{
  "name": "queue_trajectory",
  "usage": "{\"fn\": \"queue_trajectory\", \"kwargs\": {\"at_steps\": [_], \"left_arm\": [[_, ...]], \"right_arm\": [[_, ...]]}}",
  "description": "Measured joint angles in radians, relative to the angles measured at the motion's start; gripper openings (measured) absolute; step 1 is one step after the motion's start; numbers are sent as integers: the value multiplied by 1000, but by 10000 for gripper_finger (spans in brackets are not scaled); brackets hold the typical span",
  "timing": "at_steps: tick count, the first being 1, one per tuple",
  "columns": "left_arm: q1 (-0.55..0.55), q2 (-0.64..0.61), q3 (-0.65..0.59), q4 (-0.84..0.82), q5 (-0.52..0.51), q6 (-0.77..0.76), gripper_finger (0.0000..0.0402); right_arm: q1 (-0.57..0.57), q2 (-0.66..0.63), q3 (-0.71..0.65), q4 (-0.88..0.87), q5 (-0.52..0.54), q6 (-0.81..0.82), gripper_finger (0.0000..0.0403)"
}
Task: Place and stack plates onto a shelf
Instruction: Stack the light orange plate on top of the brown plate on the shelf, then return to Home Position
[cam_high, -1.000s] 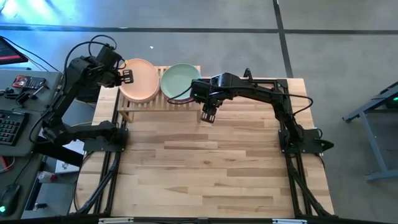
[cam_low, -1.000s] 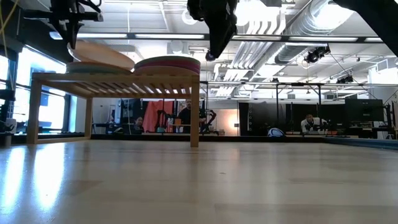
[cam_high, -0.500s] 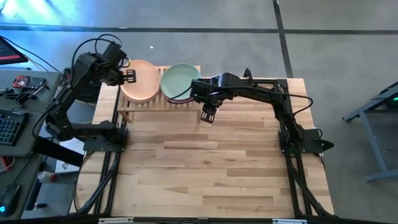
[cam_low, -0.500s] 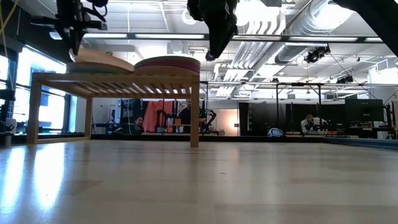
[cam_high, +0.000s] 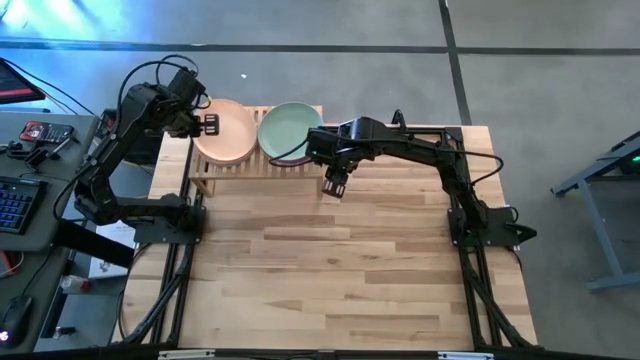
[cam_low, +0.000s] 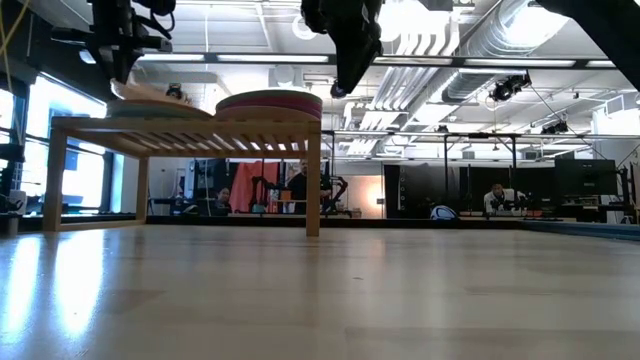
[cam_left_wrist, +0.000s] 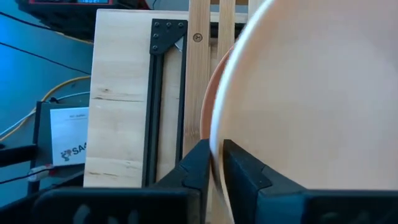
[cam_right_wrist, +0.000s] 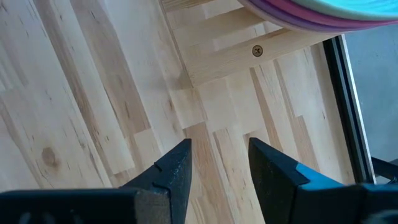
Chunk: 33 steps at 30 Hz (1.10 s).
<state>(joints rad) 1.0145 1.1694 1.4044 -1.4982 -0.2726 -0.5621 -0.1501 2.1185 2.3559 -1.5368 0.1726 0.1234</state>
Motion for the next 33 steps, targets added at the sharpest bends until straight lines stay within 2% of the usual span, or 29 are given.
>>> {"fn": "queue_trajectory", "kwargs": {"at_steps": [8, 20, 28, 33], "left_arm": [[0, 0, 0, -1, 0, -6, 73], [0, 0, 0, -2, 2, 46, 76], [-2, -12, 0, -2, 173, 179, 74], [-47, -45, 0, -1, 198, 181, 74]], "right_arm": [[0, 0, 0, 0, 0, 0, 135], [0, 0, 0, 0, 2, 0, 135], [0, 0, 0, 0, -6, -4, 135], [0, 0, 0, 3, -34, 1, 135]]}}
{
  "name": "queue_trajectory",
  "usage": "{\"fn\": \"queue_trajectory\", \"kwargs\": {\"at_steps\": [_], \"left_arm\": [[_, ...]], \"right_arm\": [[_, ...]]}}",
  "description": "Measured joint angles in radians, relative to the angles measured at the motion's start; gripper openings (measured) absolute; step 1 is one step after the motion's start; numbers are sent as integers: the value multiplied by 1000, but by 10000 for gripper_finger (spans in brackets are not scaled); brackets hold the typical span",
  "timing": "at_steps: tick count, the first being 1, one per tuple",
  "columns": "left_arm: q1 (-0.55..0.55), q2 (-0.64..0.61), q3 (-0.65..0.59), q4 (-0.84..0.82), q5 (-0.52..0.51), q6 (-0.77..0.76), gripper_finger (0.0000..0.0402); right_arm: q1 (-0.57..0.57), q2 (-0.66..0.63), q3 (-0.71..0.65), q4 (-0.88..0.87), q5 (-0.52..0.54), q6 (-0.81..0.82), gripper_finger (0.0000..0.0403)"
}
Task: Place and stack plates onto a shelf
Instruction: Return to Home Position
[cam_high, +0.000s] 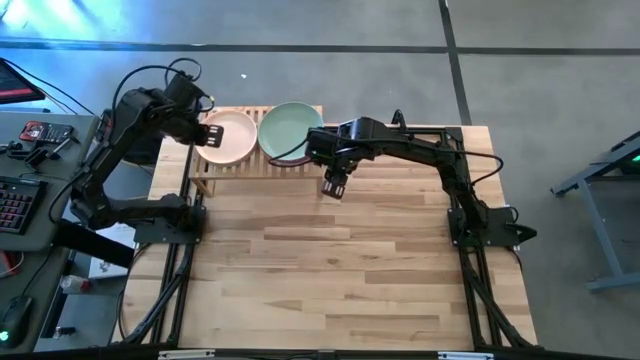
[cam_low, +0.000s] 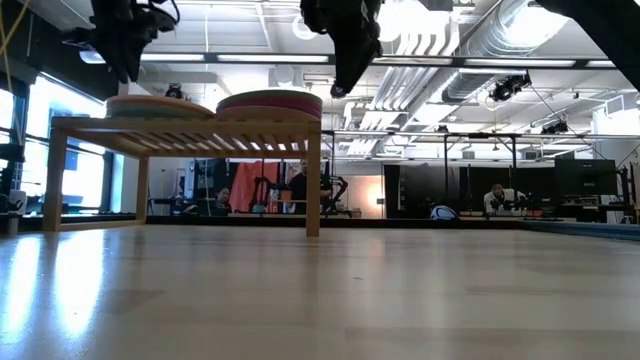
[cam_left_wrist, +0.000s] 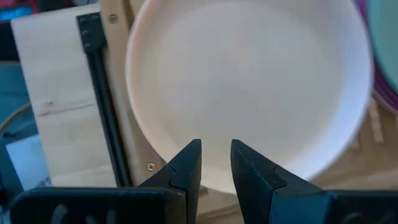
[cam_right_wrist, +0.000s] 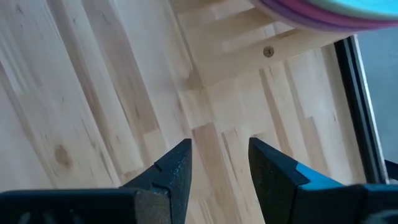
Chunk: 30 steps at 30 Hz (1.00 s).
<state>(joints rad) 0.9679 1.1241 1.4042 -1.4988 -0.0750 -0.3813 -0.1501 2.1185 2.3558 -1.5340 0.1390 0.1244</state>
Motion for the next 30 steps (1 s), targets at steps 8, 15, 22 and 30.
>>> {"fn": "queue_trajectory", "kwargs": {"at_steps": [8, 15, 22, 30], "left_arm": [[-101, -84, 0, 38, 21, 81, 74], [-221, -150, 0, 183, 175, 195, 74], [-349, -197, 0, 254, 346, 324, 74], [-439, -296, -36, 292, 402, 360, 74]], "right_arm": [[0, 0, 0, 96, -18, 92, 135], [0, 0, 0, 233, -125, 246, 135], [24, 0, 0, 355, -175, 403, 135], [101, 0, 0, 497, -178, 520, 135]]}}
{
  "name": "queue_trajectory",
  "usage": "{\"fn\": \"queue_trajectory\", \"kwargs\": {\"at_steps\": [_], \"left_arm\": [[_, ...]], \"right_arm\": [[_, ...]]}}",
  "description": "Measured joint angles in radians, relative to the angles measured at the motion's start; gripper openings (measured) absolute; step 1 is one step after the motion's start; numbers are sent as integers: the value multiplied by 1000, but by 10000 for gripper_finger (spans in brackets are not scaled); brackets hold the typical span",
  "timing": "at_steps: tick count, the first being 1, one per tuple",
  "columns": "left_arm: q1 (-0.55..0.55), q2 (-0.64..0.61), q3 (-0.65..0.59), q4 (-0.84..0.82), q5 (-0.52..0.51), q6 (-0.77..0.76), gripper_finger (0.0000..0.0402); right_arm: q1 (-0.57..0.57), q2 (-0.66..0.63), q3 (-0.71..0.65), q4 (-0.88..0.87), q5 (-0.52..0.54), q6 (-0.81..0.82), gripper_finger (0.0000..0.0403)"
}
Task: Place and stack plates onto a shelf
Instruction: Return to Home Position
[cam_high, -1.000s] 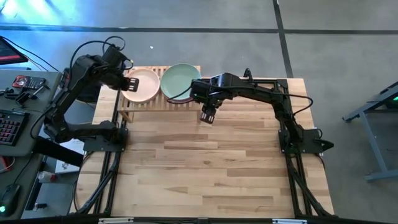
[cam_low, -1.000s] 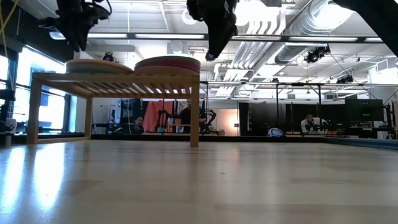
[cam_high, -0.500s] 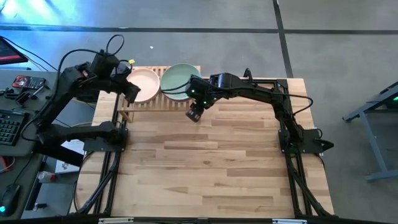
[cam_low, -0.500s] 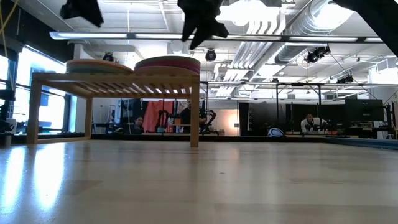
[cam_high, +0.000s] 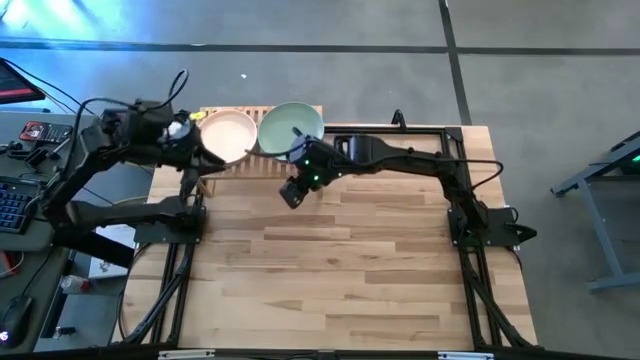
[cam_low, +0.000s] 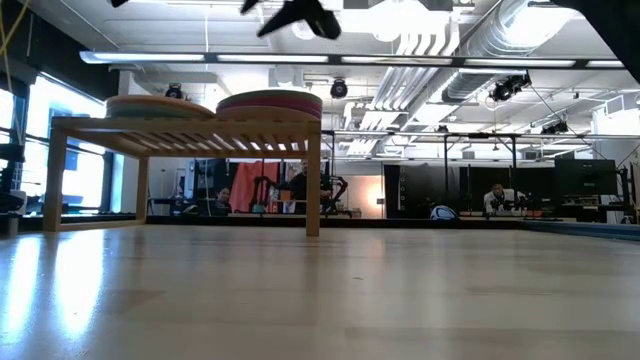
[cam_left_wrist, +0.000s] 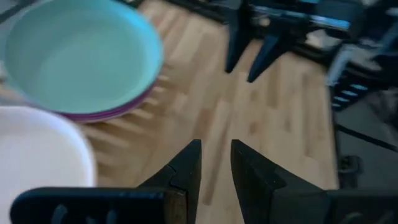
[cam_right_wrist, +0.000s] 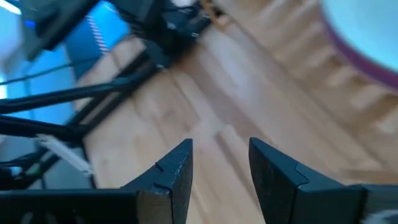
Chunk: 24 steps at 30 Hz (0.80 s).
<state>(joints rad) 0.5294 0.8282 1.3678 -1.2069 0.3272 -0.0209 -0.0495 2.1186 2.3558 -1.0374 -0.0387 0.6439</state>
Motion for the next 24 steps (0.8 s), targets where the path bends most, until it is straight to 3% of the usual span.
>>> {"fn": "queue_trajectory", "kwargs": {"at_steps": [3, 12, 18, 24], "left_arm": [[-15, -76, -77, 52, 55, -2, 74], [-44, -295, -383, 273, 75, -28, 74], [-49, -413, -586, 500, 230, -105, 74], [-48, -516, -743, 641, 220, -124, 74]], "right_arm": [[33, 0, 0, 69, 0, 14, 135], [83, 0, 0, 353, -9, -27, 135], [83, 0, 0, 505, -77, -66, 135], [68, -5, 0, 540, -91, -74, 135]]}}
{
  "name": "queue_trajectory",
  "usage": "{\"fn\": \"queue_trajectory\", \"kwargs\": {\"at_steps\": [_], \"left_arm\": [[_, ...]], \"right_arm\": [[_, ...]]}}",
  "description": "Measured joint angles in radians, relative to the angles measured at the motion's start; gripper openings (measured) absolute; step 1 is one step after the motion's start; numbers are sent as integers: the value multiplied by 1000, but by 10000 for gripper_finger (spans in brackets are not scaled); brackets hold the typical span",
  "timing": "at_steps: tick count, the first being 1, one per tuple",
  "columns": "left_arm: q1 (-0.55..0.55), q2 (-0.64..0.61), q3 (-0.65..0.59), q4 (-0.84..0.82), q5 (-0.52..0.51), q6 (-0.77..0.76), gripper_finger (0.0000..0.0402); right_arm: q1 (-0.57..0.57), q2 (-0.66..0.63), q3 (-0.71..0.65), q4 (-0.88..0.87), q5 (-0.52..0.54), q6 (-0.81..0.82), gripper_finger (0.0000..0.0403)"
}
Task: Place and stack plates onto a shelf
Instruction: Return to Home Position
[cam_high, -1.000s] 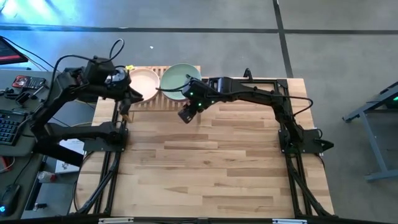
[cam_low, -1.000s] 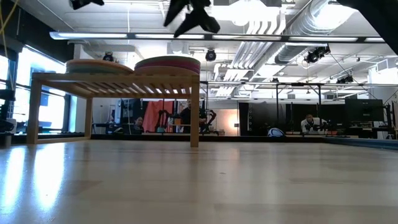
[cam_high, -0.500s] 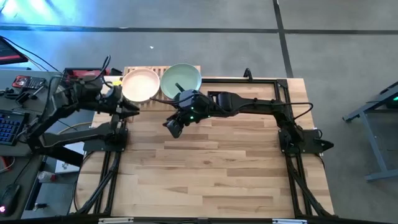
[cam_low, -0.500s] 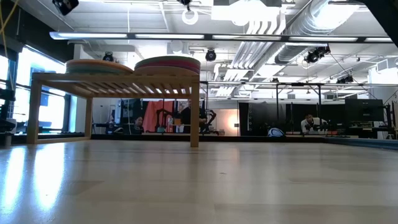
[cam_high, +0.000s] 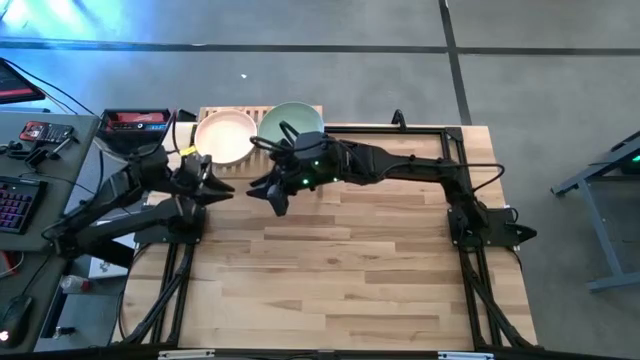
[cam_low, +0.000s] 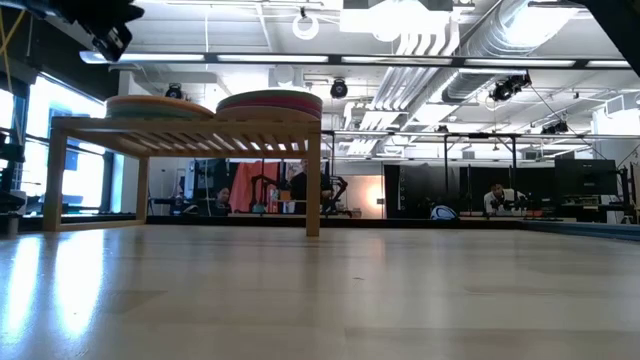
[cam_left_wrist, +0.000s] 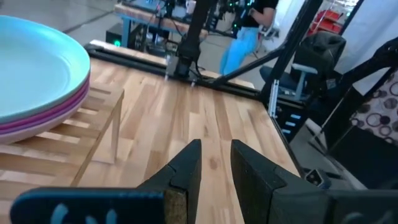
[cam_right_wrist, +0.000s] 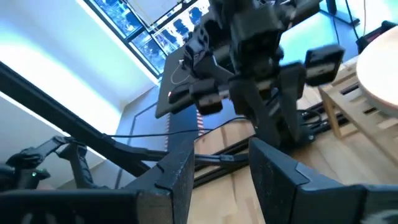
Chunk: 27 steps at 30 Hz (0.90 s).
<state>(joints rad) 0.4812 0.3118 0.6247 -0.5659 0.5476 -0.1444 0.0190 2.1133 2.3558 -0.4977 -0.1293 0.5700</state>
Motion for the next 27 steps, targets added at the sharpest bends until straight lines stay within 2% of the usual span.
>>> {"fn": "queue_trajectory", "kwargs": {"at_steps": [5, 10, 15, 21, 27], "left_arm": [[0, -75, -105, 69, -6, 14, 74], [0, -127, -186, 127, -56, -4, 74], [0, -144, -219, 206, -76, -38, 74], [0, -143, -235, 205, -181, -37, 74], [-1, -143, -235, 234, -174, 14, 74]], "right_arm": [[-9, -20, 0, 0, -6, -38, 135], [-13, -40, 0, 2, -6, -118, 135], [-23, -56, 0, 3, 8, -134, 135], [-33, -60, 0, 3, 10, -134, 135], [-51, -60, 0, 2, 10, -134, 135]]}}
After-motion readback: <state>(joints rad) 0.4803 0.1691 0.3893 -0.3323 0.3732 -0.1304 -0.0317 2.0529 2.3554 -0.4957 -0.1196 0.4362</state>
